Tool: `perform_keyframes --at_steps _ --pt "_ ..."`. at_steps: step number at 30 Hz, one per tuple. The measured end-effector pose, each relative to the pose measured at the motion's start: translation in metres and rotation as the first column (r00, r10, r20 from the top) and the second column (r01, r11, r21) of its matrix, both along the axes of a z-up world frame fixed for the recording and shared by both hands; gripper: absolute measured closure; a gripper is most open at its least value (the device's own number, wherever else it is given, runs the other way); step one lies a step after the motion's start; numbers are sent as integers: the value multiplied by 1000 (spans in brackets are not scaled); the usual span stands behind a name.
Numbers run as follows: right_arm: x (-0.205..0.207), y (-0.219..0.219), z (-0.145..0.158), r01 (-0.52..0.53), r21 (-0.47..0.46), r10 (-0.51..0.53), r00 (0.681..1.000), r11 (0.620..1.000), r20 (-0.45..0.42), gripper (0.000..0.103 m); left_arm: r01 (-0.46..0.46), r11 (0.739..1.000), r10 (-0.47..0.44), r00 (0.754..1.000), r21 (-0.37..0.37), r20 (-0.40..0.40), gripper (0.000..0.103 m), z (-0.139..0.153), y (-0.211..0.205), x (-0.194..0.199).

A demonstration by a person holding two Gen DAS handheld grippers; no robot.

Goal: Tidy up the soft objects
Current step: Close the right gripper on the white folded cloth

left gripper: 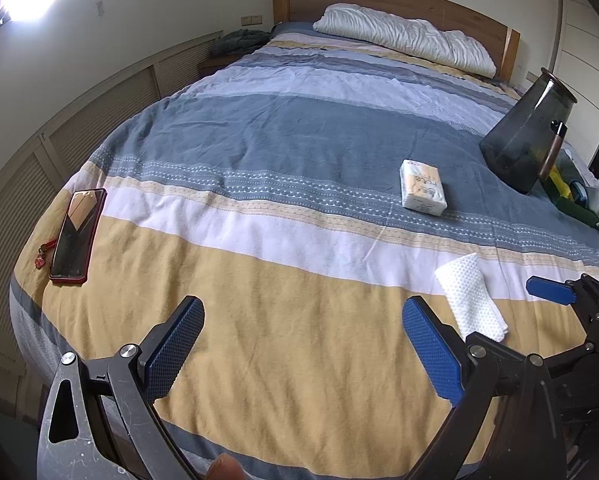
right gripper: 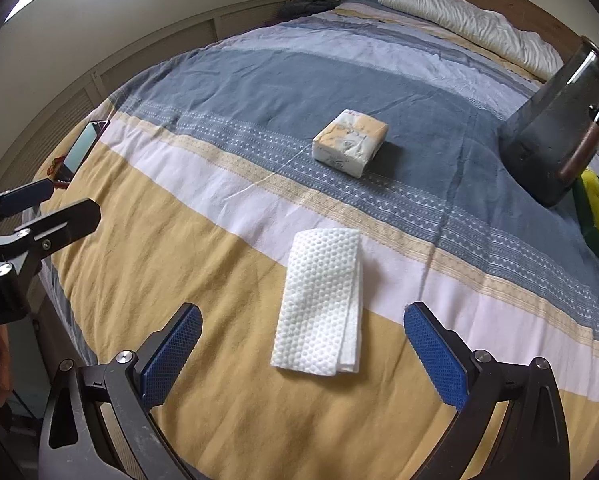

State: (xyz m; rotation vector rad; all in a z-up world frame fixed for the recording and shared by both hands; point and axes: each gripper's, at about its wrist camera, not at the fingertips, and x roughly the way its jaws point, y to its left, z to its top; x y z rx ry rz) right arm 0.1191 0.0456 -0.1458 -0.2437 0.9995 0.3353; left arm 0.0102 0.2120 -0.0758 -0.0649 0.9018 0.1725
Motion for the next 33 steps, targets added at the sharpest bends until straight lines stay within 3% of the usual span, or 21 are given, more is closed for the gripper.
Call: perform_keyframes --at_steps 13,33 --pt "19 8 -13 -8 -21 8 1000 1000 -8 0 -3 1000 3 1000 -2 -3 6 -3 4 6" --pt "48 -7 -46 37 -27 -40 995 999 -96 3 -23 1000 23 1000 -8 -18 6 -8 13 9"
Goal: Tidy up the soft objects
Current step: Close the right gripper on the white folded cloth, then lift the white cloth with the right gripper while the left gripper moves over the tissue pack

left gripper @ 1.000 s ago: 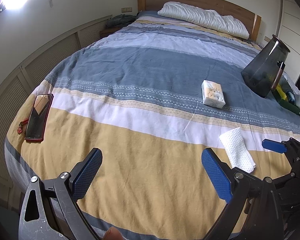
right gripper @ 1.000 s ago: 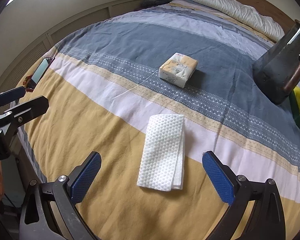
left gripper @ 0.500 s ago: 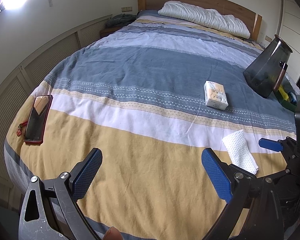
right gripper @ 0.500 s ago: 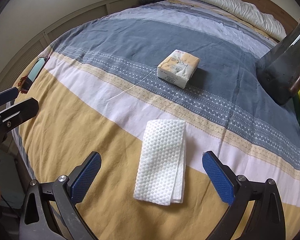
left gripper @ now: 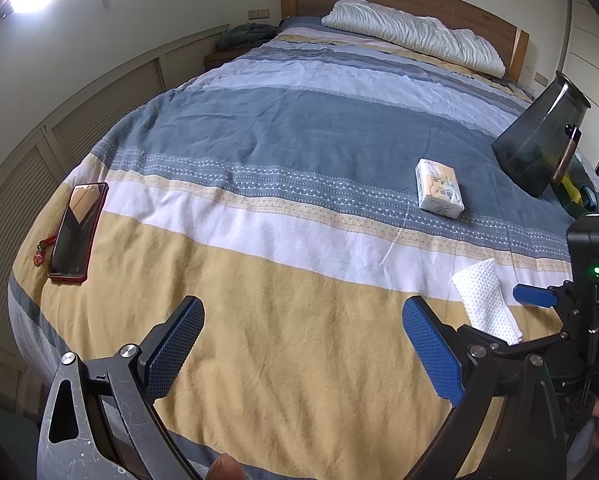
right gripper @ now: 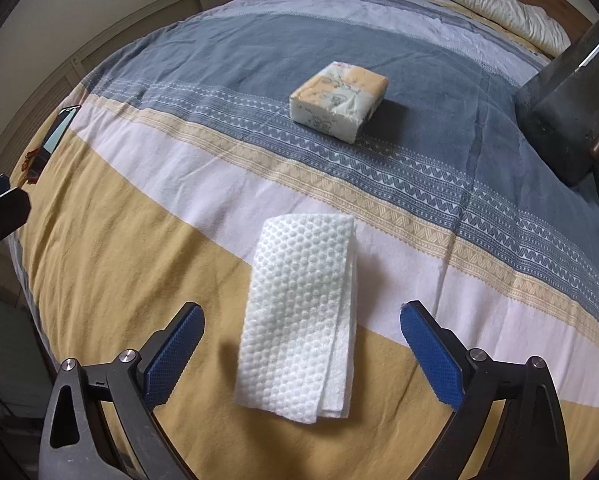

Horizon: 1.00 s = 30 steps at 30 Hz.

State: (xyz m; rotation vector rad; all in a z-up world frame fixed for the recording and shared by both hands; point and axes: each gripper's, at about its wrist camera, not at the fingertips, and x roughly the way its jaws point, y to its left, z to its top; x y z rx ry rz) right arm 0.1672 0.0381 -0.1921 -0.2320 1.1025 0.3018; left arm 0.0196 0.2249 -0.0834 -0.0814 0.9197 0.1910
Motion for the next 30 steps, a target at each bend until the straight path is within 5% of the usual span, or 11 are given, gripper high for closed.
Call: perform_keyframes --at_steps 9,11,24,30 --pt "8 5 -10 -9 -25 9 1000 1000 -11 1 4 1000 -4 1000 -4 -9 6 -6 0 3" --pt "9 6 -10 -15 -37 14 1000 999 -4 15 4 1000 -4 1000 -5 -11 6 -6 1 3" --pt "11 -1 -6 -29 -23 29 1000 999 -8 52 10 1000 -10 1000 -8 -16 6 -5 -5 8" --pt "11 -6 -4 -42 7 42 999 999 -12 85 14 1000 -14 1000 -3 -20 6 -5 -9 11"
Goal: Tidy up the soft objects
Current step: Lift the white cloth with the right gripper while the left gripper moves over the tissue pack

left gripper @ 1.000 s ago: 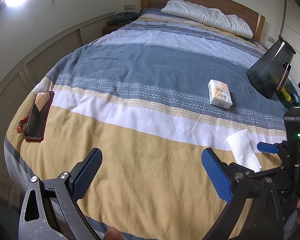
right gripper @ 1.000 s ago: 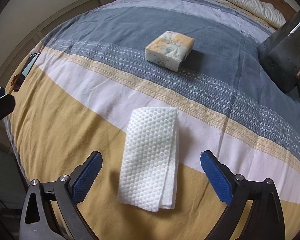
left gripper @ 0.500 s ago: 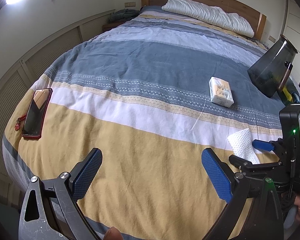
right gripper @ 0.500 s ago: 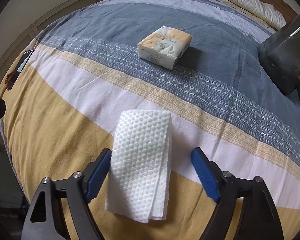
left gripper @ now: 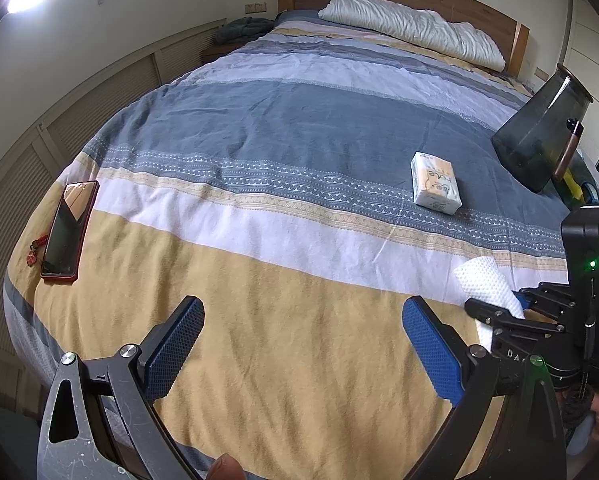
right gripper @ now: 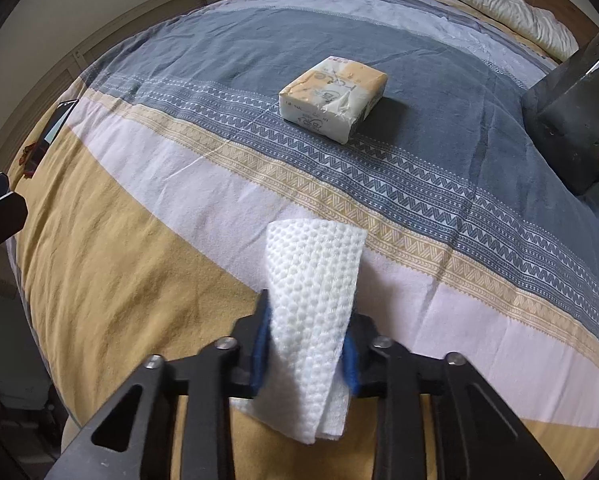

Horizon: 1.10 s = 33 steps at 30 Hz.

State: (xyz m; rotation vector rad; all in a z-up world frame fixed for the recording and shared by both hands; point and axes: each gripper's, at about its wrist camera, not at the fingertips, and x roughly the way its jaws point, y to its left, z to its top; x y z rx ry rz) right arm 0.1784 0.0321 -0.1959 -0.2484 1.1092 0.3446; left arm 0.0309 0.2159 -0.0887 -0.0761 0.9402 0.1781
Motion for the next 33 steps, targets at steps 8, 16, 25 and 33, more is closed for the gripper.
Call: perform_keyframes --at_steps 8,16,25,33 --pt "-2 -6 3 -12 28 11 1000 1000 12 94 0 1000 0 1000 -1 -8 6 -1 -5 6" --pt "-6 -13 7 -8 46 7 1000 999 25 94 35 999 -36 999 -39 -27 6 -2 -22 47" --pt "-10 -21 8 -7 79 5 1000 997 28 94 200 976 -206 976 -88 -68 6 -1 -75 137" --pt "-10 -26 6 -7 106 4 1000 994 27 94 249 965 -259 953 -82 -159 6 -24 -102 189"
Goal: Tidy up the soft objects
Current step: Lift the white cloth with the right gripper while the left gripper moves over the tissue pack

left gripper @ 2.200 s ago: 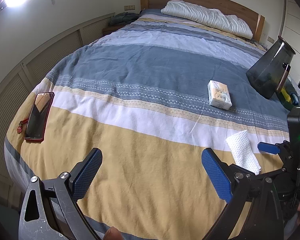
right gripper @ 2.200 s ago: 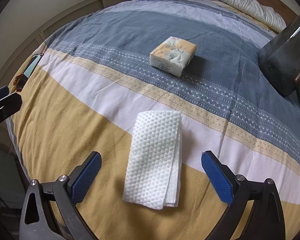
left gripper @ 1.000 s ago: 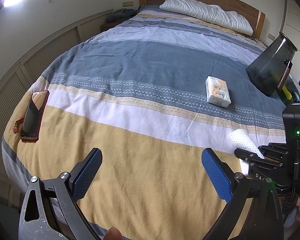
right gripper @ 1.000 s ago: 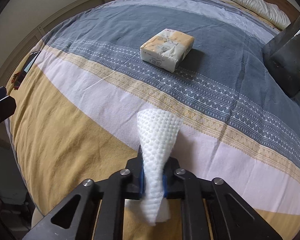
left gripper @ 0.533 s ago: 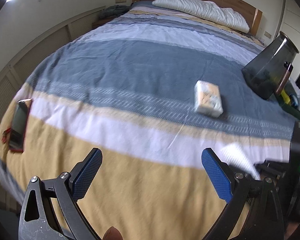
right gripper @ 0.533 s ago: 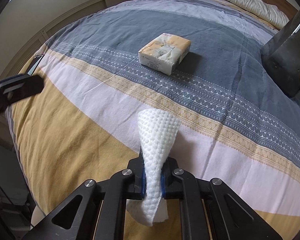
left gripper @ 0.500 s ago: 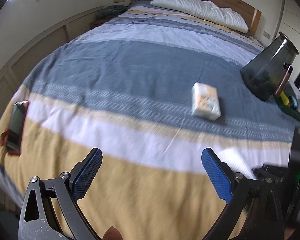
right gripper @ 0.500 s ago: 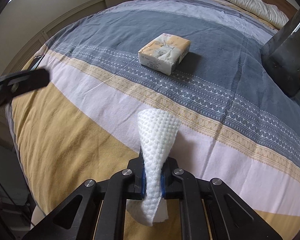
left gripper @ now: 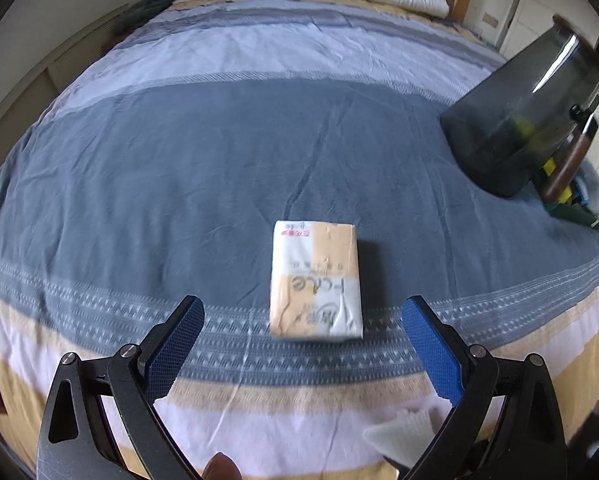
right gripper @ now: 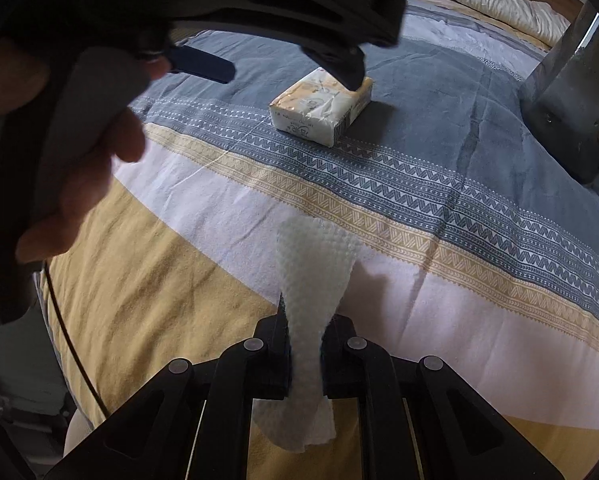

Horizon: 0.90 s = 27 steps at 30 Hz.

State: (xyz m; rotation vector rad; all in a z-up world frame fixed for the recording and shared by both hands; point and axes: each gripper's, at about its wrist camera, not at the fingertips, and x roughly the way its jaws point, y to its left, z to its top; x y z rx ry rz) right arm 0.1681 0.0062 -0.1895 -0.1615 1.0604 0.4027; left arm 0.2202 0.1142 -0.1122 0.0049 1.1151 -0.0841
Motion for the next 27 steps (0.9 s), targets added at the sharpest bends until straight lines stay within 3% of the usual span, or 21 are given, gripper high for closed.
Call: perform_keyframes --at_steps 17,27 --pt "3 -1 -5 -3 8 3 1000 1000 -5 94 13 994 -5 998 108 -69 6 -34 -22 31" --pt "4 -1 -6 -4 6 4 1000 1000 -6 94 20 993 -11 996 116 -83 7 -41 -20 32"
